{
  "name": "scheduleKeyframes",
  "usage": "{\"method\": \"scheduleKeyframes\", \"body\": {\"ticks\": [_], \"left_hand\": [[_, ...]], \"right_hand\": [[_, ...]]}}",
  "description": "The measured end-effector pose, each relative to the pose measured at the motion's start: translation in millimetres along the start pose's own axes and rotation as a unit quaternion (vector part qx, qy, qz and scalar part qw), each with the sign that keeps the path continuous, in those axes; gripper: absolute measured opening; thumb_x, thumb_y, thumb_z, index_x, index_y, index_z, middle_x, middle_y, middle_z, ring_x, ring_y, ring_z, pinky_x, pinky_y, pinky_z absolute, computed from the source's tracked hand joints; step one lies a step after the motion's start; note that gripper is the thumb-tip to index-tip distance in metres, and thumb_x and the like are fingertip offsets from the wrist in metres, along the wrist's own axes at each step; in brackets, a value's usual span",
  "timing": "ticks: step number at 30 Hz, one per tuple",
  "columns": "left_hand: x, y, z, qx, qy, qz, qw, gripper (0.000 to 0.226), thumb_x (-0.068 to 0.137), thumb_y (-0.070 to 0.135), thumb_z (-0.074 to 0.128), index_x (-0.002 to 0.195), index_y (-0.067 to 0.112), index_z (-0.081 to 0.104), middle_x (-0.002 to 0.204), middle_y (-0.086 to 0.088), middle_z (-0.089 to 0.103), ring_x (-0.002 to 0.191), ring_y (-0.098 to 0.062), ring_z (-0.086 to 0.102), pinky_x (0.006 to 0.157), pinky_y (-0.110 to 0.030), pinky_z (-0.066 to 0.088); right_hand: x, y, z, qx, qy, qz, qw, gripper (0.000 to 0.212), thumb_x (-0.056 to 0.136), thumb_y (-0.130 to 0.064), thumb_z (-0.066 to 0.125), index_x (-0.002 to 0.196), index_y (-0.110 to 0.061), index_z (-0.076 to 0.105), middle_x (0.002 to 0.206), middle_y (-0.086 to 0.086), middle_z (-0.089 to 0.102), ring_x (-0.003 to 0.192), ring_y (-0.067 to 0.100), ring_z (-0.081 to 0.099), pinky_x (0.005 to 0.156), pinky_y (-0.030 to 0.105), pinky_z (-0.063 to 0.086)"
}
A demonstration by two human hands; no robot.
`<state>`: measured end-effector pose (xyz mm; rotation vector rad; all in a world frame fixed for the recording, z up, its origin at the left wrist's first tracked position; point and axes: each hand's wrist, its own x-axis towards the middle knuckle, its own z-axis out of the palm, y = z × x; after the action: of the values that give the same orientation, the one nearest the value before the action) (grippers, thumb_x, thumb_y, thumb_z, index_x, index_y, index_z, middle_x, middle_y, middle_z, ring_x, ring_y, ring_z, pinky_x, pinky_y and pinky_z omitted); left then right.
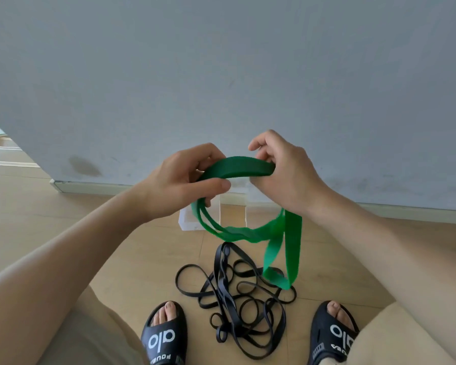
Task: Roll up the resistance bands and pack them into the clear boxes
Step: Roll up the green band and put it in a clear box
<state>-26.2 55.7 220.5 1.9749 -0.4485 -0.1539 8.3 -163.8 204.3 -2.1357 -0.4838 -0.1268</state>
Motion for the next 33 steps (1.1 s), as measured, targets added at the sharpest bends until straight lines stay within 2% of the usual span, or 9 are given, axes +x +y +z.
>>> {"method": "scheduleKeyframes", "body": {"ticks": [5, 10, 13, 15, 17, 20, 23, 28, 33], "left_hand": [[4.0, 1.5, -1.3, -0.139, 0.017, 0.003, 0.99, 0.011, 0.088, 0.01, 0.064, 0.095, 0.002, 0.06, 0.066, -0.003, 0.046, 0.056, -0.019, 0.048, 0.058, -0.028, 0.046], [4.8, -2.9, -16.6, -0.215, 0.027, -0.031, 0.976, 0.023, 0.072, 0.019, 0.071, 0.083, 0.006, 0.055, 0.059, 0.001, 0.038, 0.048, -0.013, 0.035, 0.048, -0.024, 0.029], [-0.8, -19.9, -25.5, 0.028, -0.069, -0.124, 0.989, 0.038, 0.069, 0.037, 0.077, 0.082, 0.009, 0.055, 0.058, -0.001, 0.048, 0.051, -0.019, 0.048, 0.052, -0.03, 0.038], [-5.1, -29.6, -17.5, 0.234, -0.146, -0.159, 0.948, 0.046, 0.071, 0.055, 0.079, 0.085, 0.018, 0.055, 0.067, 0.007, 0.054, 0.062, -0.016, 0.053, 0.063, -0.032, 0.042], [-4.9, -32.5, -1.3, 0.29, -0.144, -0.142, 0.935, 0.048, 0.074, 0.059, 0.082, 0.092, 0.027, 0.051, 0.08, 0.011, 0.056, 0.073, -0.013, 0.054, 0.07, -0.034, 0.046], [3.0, -23.2, 22.0, 0.209, -0.076, -0.069, 0.972, 0.045, 0.078, 0.045, 0.084, 0.102, 0.031, 0.05, 0.091, 0.006, 0.063, 0.086, -0.017, 0.062, 0.084, -0.043, 0.055], [9.4, -12.7, 26.3, 0.209, -0.047, -0.004, 0.977, 0.027, 0.082, 0.036, 0.073, 0.092, 0.032, 0.048, 0.075, 0.004, 0.056, 0.069, -0.015, 0.052, 0.07, -0.044, 0.05], [5.4, -2.2, -0.5, 0.078, -0.047, -0.024, 0.996, 0.008, 0.089, 0.014, 0.065, 0.096, 0.012, 0.065, 0.065, 0.0, 0.06, 0.064, -0.02, 0.064, 0.069, -0.045, 0.056], [-1.3, -0.1, -21.1, -0.068, 0.019, -0.032, 0.997, 0.009, 0.073, 0.003, 0.059, 0.08, -0.002, 0.056, 0.06, -0.004, 0.04, 0.049, -0.019, 0.042, 0.057, -0.027, 0.043]], "right_hand": [[1.3, 35.1, -6.2, -0.131, -0.189, 0.093, 0.969, 0.017, 0.093, -0.015, 0.053, 0.096, -0.029, 0.062, 0.083, -0.009, 0.074, 0.084, 0.018, 0.065, 0.071, 0.033, 0.048], [0.7, 55.0, -18.5, -0.16, -0.208, 0.172, 0.949, 0.014, 0.097, -0.019, 0.052, 0.087, -0.029, 0.051, 0.078, -0.005, 0.057, 0.076, 0.02, 0.055, 0.061, 0.031, 0.035], [-0.6, 54.1, -18.7, -0.129, -0.163, 0.182, 0.961, 0.013, 0.097, -0.014, 0.045, 0.086, -0.02, 0.051, 0.081, 0.003, 0.069, 0.083, 0.024, 0.067, 0.064, 0.032, 0.043], [-1.0, 42.2, -14.5, -0.079, -0.116, 0.162, 0.977, 0.013, 0.097, -0.01, 0.043, 0.09, -0.016, 0.052, 0.079, 0.005, 0.065, 0.075, 0.024, 0.064, 0.062, 0.032, 0.044], [-2.3, 22.9, -6.9, -0.042, -0.081, 0.123, 0.988, 0.011, 0.096, -0.01, 0.046, 0.094, -0.016, 0.055, 0.076, 0.001, 0.061, 0.069, 0.02, 0.057, 0.061, 0.033, 0.042], [-7.8, -0.5, 7.5, -0.035, -0.052, 0.062, 0.996, 0.015, 0.089, -0.007, 0.053, 0.095, -0.02, 0.055, 0.074, -0.005, 0.061, 0.067, 0.016, 0.053, 0.06, 0.033, 0.041], [-8.0, -1.1, 11.8, -0.046, -0.024, 0.04, 0.998, 0.021, 0.085, -0.006, 0.057, 0.102, -0.019, 0.054, 0.077, -0.002, 0.063, 0.07, 0.02, 0.054, 0.064, 0.037, 0.043], [-1.3, 25.7, 2.2, -0.062, -0.046, 0.028, 0.997, 0.02, 0.09, -0.006, 0.056, 0.103, -0.021, 0.056, 0.066, -0.011, 0.059, 0.066, 0.01, 0.053, 0.065, 0.031, 0.045], [-3.1, 50.9, 0.0, -0.109, -0.131, 0.102, 0.98, 0.014, 0.097, -0.014, 0.053, 0.1, -0.027, 0.058, 0.075, -0.006, 0.064, 0.07, 0.016, 0.055, 0.06, 0.029, 0.04]]}}
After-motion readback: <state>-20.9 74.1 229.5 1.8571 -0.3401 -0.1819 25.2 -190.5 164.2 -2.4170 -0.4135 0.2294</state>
